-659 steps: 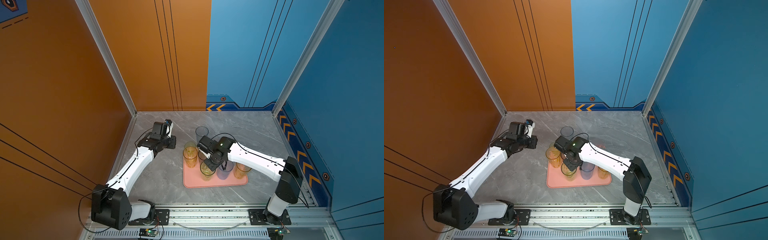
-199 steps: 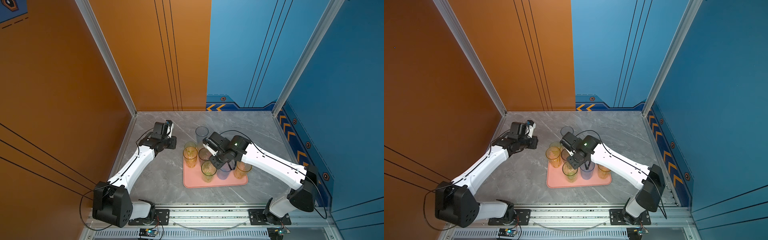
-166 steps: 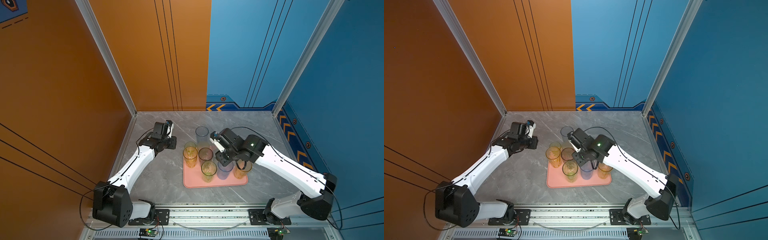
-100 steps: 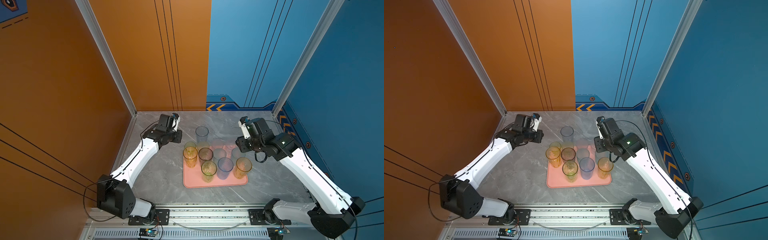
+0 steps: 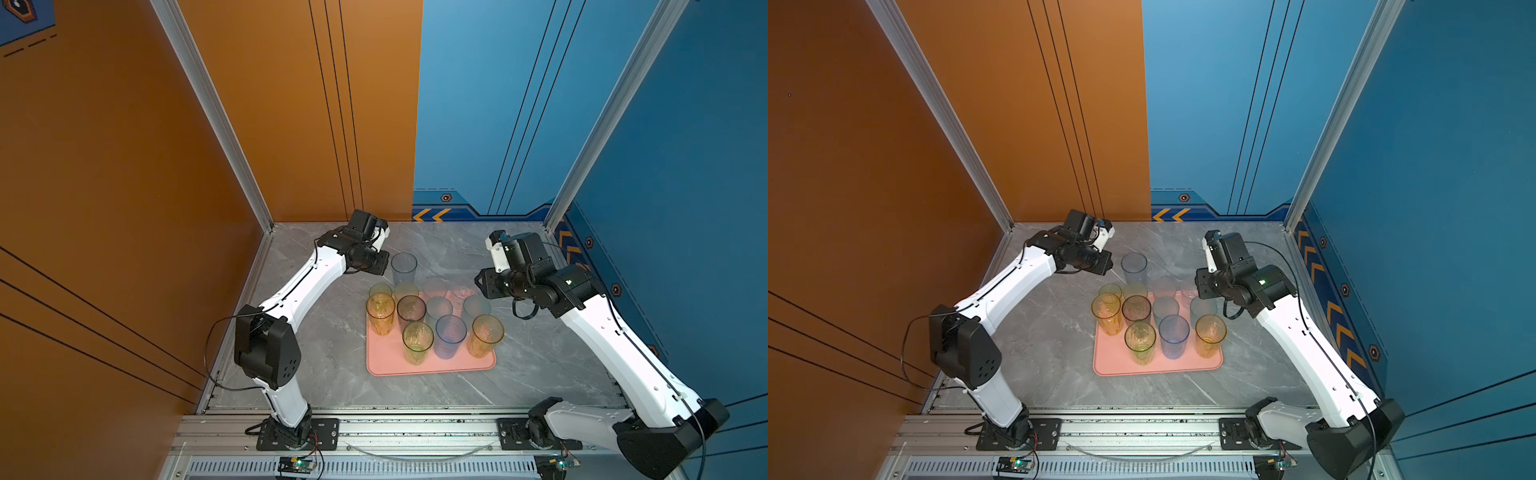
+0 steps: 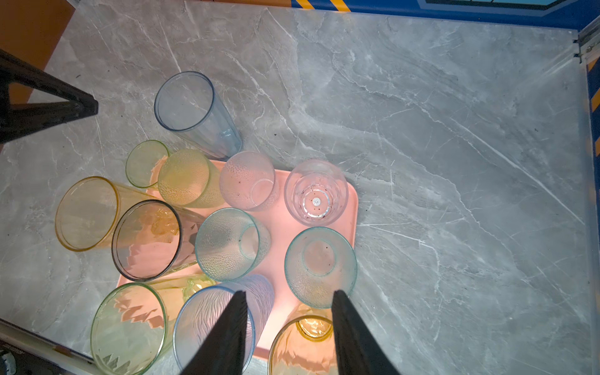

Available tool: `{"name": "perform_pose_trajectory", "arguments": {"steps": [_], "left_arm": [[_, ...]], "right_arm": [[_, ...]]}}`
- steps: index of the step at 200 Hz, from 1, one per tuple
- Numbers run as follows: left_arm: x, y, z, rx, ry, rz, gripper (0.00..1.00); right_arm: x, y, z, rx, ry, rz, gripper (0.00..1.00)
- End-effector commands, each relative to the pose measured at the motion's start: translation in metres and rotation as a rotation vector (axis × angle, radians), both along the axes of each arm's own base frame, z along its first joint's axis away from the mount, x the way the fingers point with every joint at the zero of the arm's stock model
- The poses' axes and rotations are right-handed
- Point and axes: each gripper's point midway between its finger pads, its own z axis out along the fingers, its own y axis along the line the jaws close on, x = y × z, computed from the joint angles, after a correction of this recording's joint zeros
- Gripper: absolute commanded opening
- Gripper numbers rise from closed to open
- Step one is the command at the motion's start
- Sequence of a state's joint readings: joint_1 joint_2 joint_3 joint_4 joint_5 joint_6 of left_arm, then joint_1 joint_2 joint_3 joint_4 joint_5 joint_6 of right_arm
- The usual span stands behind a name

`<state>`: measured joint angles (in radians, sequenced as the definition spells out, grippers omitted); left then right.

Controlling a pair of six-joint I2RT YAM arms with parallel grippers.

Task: Place the glasses into the tray
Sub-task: Pick up the glass from the center of the table.

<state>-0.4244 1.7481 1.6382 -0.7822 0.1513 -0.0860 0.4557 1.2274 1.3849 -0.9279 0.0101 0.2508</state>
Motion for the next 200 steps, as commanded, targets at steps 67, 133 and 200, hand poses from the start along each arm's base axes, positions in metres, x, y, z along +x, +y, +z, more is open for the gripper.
{"name": "perform_pose_trajectory", "arguments": {"steps": [67,133,200], "left_arm": [[0.022,-0.013,-0.011,0.066,0.026,-0.021,0.17],[0.04,-0.022,-0.021,0.103,0.031,-0.029,0.18],[0.045,-0.025,-0.03,0.126,0.051,-0.036,0.21]], "right_arm": [[0.007,-0.005,-0.004,0.034,-0.001,0.013,0.42],[0.007,-0.009,-0.005,0.042,-0.003,0.011,0.43],[0.009,-0.013,-0.01,0.055,0.002,0.003,0.43]]}}
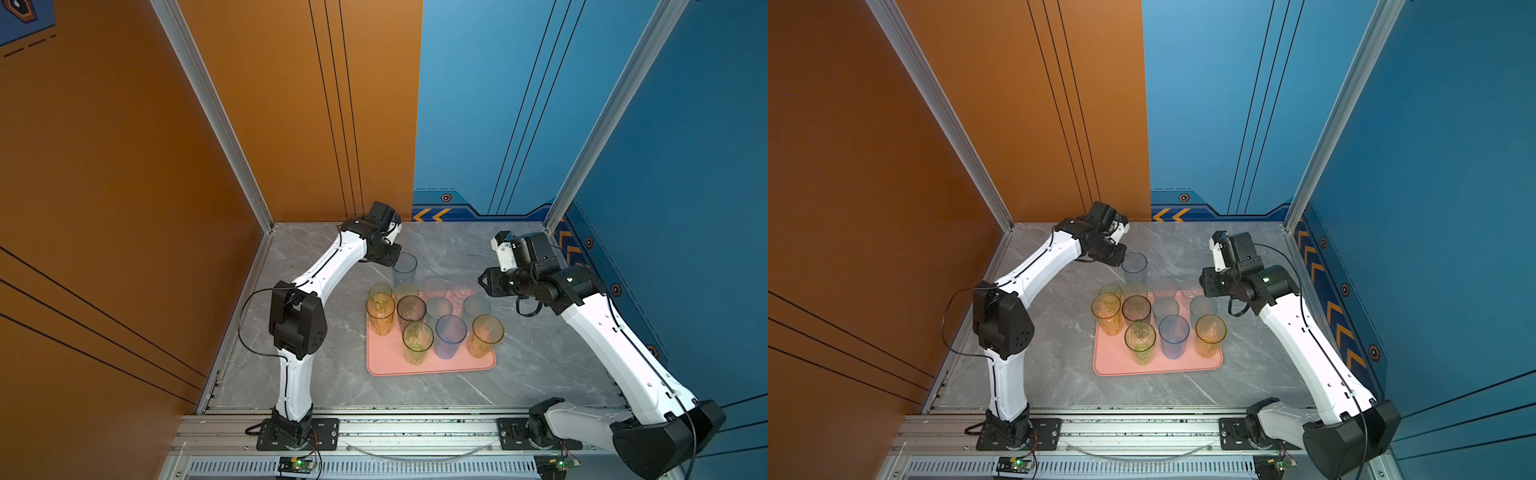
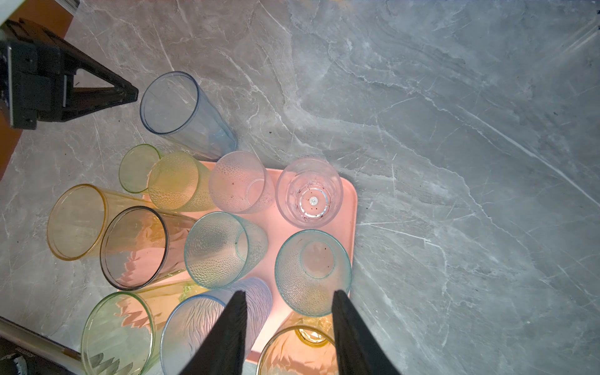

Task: Place the glasses into the tray
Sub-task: Pick up the glass from the center of the table.

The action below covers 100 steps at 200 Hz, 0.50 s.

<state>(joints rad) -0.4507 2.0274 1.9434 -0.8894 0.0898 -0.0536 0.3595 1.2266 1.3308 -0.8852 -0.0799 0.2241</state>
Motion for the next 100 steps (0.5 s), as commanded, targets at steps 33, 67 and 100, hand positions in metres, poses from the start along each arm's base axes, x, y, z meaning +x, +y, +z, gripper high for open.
{"name": "perform_pose_trajectory", "arguments": {"steps": [33,67,100], "left_arm": [[0.0017,-0.0034,-0.0045,0.038,0.014,-0.017,0.23],[0.0051,-0.0062,-0.0068,0.04,0.017,-0.019,0.24],[0.0077,-0.0087,-0.0124,0.058,0.031,-0.029,0.23]], "right_arm": [[0.0004,-0.0009,0.0038,0.019,-0.028,0.017,0.43],[0.0003,-0.002,0.0024,0.02,-0.025,0.016,0.43],[0.0008,-0.0039,0.0022,0.021,-0.025,0.012,0.43]]}}
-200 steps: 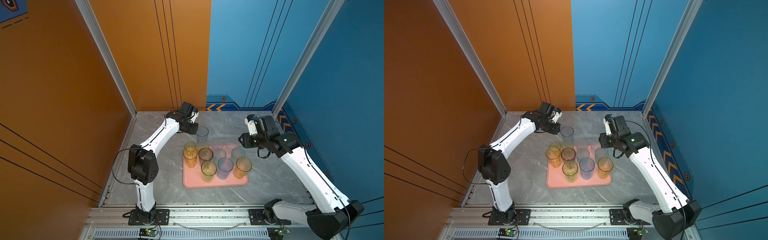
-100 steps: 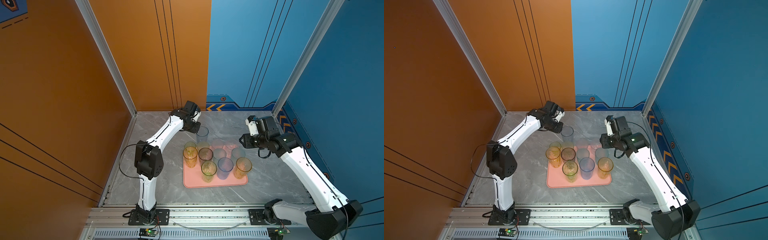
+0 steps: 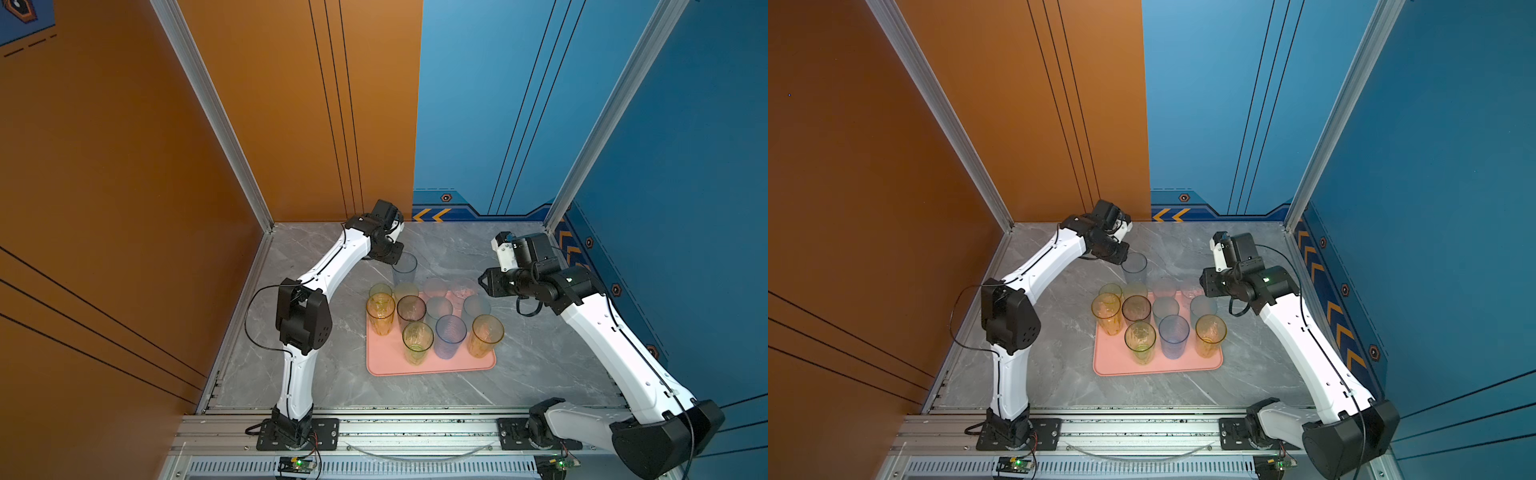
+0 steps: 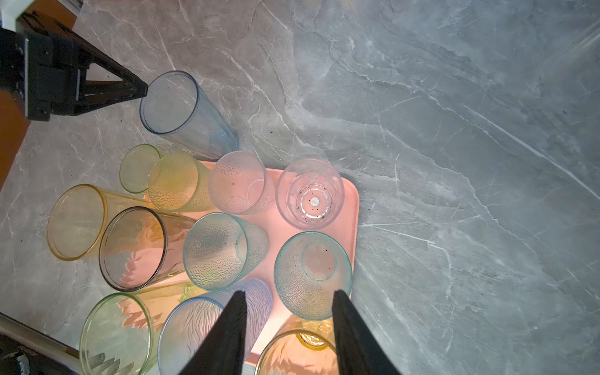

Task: Place the glasses into the tray
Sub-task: Pick up the glass from the center of the table.

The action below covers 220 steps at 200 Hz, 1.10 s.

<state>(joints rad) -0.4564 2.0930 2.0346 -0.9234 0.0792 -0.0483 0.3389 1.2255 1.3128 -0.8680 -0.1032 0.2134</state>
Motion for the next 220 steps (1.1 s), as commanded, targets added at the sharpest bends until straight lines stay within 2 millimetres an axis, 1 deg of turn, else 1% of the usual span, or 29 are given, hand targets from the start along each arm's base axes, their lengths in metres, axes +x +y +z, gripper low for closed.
{"name": "perform_pose_trajectory", "arguments": {"steps": [1,51,76,109,159,220], "left_arm": [[-0.003,-0.002,-0.009,0.044,0.029,-0.023,0.23],[-0.003,-0.002,-0.012,0.095,0.033,-0.034,0.22],[-0.003,0.0,-0.016,0.109,0.044,-0.036,0.22],[0.0,-0.001,-0.019,0.122,0.05,-0.039,0.18],[0.003,-0.004,-0.022,0.129,0.051,-0.047,0.17],[0.004,-0.002,-0.028,0.153,0.064,-0.056,0.15]], "right_arm": [[-0.001,-0.002,0.006,0.011,-0.028,0.009,0.43],[0.0,-0.003,0.007,0.015,-0.03,0.007,0.43],[0.001,-0.003,0.004,0.016,-0.023,0.007,0.43],[0.002,-0.003,0.001,0.016,-0.018,0.007,0.43],[0.002,-0.003,0.002,0.021,-0.023,0.006,0.43],[0.003,-0.003,-0.003,0.024,-0.015,0.006,0.43]]}}
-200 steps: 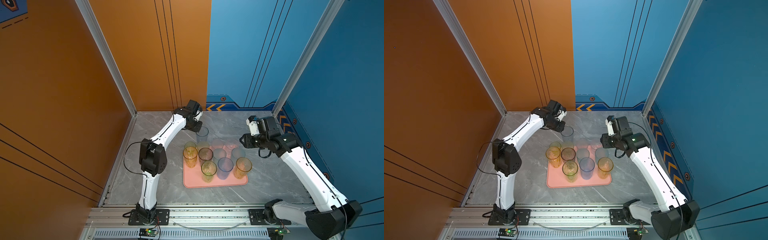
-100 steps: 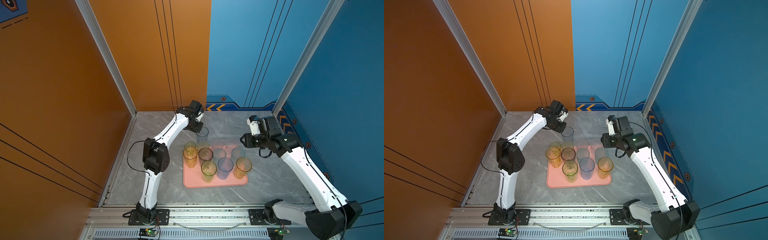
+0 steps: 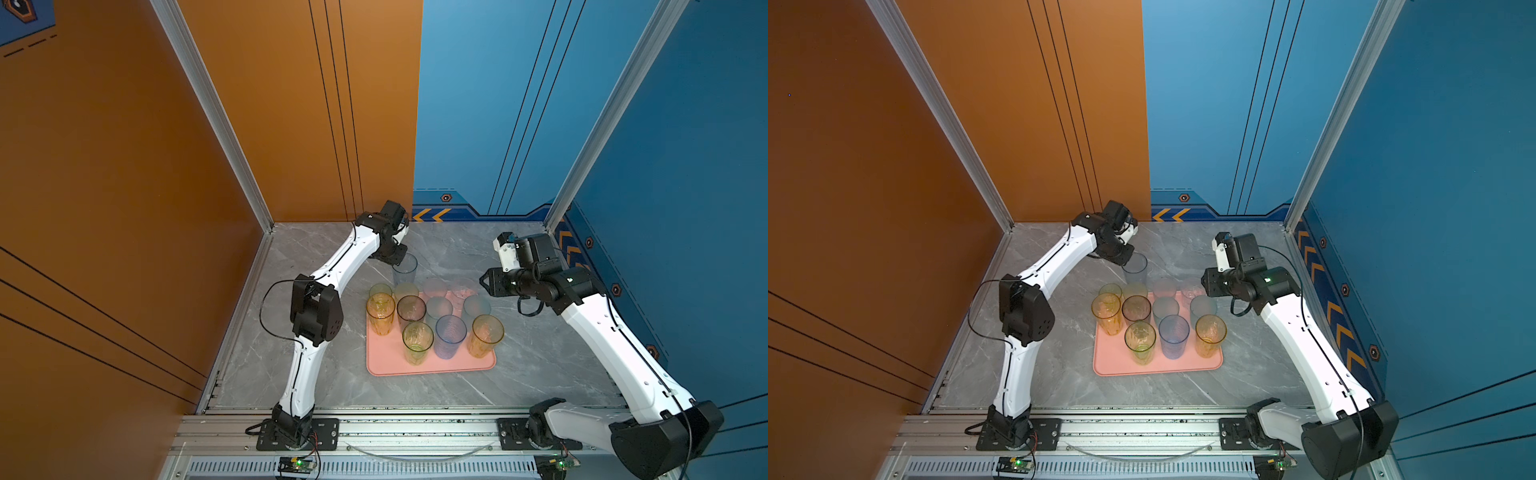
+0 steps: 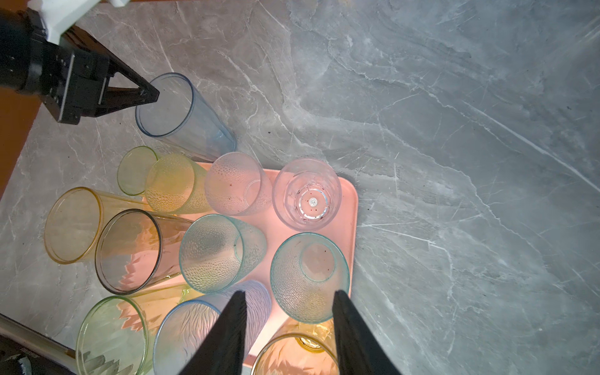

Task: Place the glasses into the tray
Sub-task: Pick up the glass from the center of the table.

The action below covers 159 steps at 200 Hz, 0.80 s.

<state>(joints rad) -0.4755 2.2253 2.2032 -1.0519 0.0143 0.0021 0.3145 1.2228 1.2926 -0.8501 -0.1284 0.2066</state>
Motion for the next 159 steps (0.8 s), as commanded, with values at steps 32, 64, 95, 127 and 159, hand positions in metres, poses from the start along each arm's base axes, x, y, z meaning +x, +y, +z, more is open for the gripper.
{"name": "perform_pose_trajectory", "arguments": {"steps": [32,64,95,127,159], "left_arm": [[-0.002,0.001,-0.008,0.049,0.023,-0.022,0.12],[-0.001,0.002,-0.006,0.057,0.013,-0.02,0.02],[0.001,0.004,-0.003,0.065,0.003,-0.015,0.0],[0.003,0.005,-0.001,0.07,-0.01,-0.009,0.0],[0.006,0.008,0.009,0.078,-0.044,0.006,0.0]], "right_arm": [[0.001,-0.001,0.002,0.012,-0.02,0.006,0.43],[0.001,-0.001,0.004,0.015,-0.024,0.007,0.43],[0.0,0.0,0.002,0.016,-0.02,0.01,0.43],[-0.001,0.0,0.0,0.018,-0.017,0.012,0.43],[-0.001,0.001,-0.002,0.021,-0.013,0.015,0.43]]}}
